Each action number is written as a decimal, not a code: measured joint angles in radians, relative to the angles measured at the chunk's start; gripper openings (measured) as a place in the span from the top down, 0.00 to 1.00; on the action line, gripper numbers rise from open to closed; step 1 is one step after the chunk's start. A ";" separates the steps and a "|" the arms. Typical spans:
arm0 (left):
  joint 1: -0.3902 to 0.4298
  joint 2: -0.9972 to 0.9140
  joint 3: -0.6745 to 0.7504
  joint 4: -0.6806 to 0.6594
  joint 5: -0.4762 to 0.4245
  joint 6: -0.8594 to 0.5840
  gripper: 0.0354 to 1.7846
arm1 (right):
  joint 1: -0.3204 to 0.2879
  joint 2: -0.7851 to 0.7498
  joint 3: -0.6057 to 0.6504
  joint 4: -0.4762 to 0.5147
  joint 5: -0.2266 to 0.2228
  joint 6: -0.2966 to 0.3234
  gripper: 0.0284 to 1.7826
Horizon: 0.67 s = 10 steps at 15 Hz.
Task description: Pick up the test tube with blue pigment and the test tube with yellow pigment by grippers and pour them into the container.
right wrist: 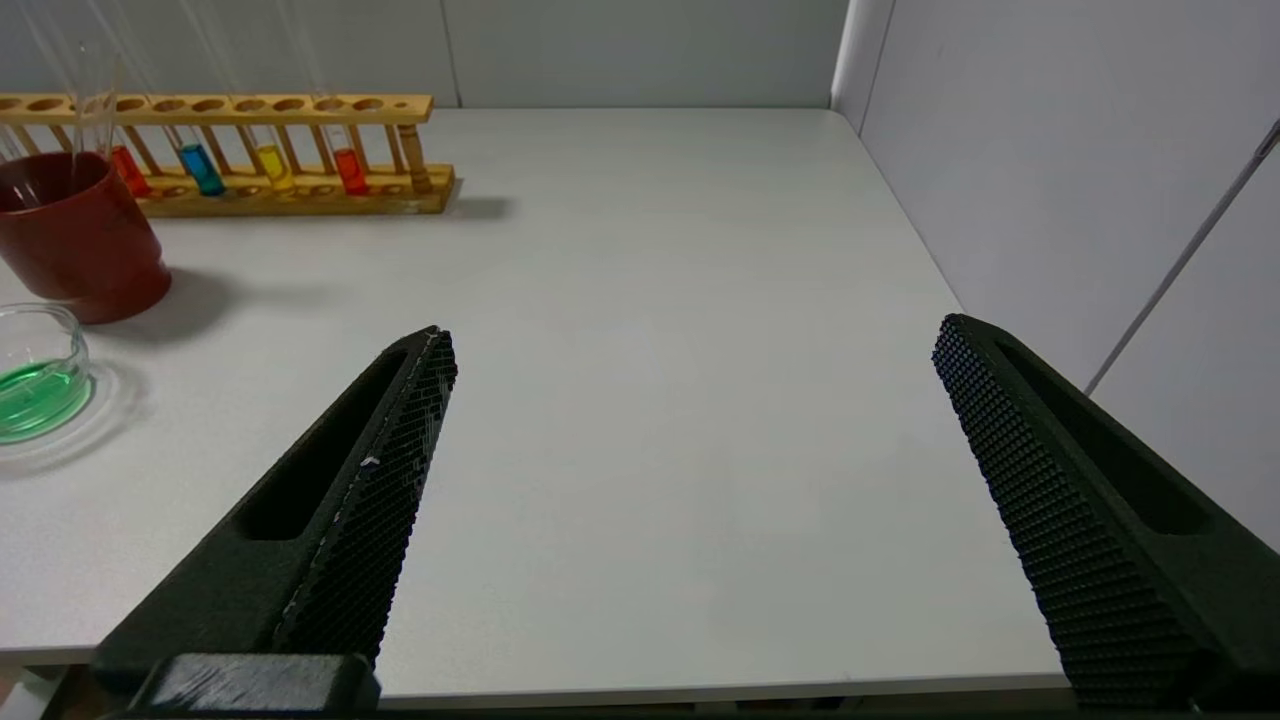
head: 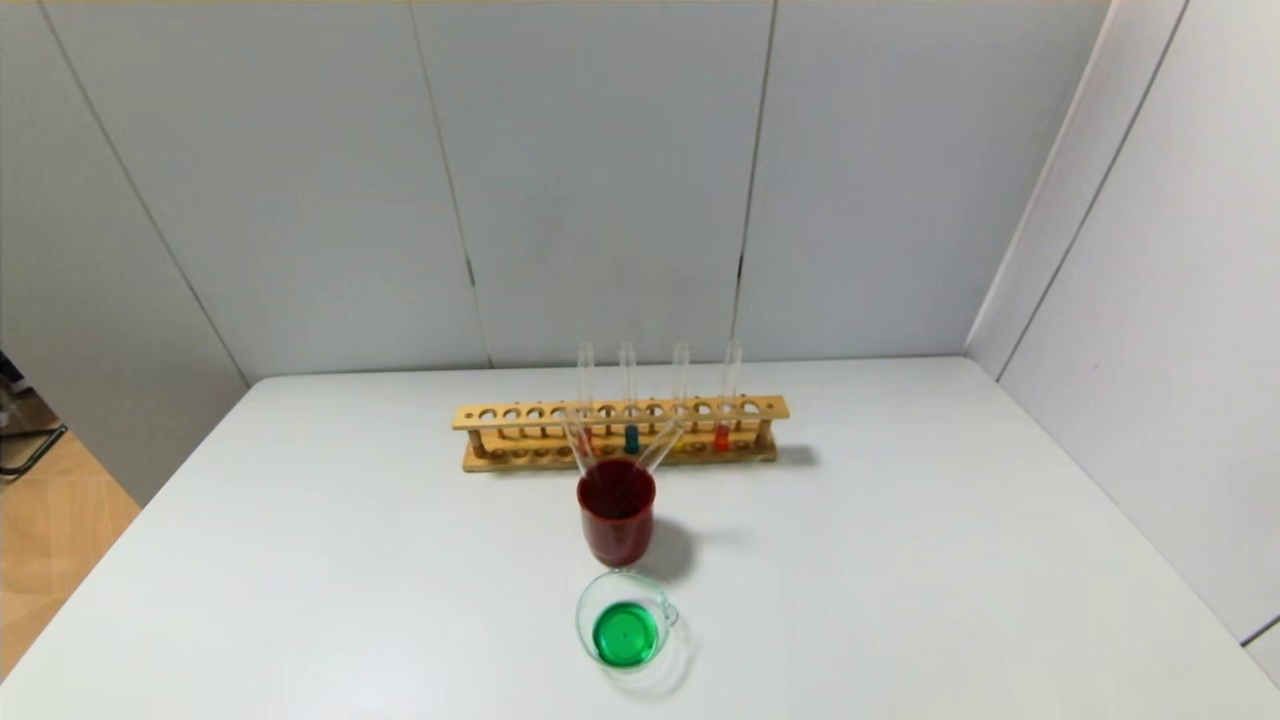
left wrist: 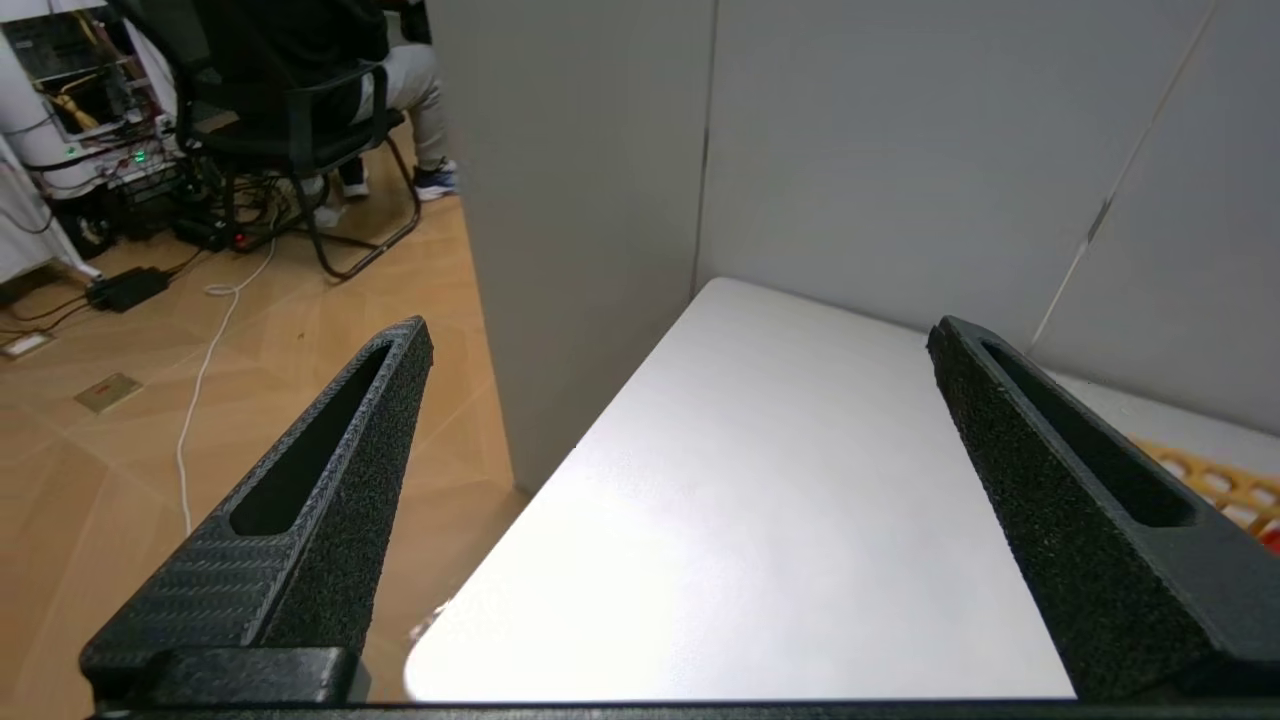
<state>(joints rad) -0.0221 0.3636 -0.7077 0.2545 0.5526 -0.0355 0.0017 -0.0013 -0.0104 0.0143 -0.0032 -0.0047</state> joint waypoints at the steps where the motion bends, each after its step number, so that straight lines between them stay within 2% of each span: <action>1: 0.013 -0.049 0.024 0.012 -0.009 0.000 0.02 | 0.000 0.000 0.000 0.000 0.000 0.000 0.02; 5: 0.031 -0.234 0.151 0.009 -0.049 -0.001 0.02 | 0.000 0.000 0.000 0.000 0.000 0.000 0.02; 10: 0.029 -0.352 0.370 -0.089 -0.231 -0.056 0.02 | -0.001 0.000 0.000 0.000 0.000 0.000 0.02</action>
<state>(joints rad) 0.0066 0.0119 -0.3372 0.1657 0.3217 -0.0917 0.0009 -0.0013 -0.0104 0.0143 -0.0032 -0.0043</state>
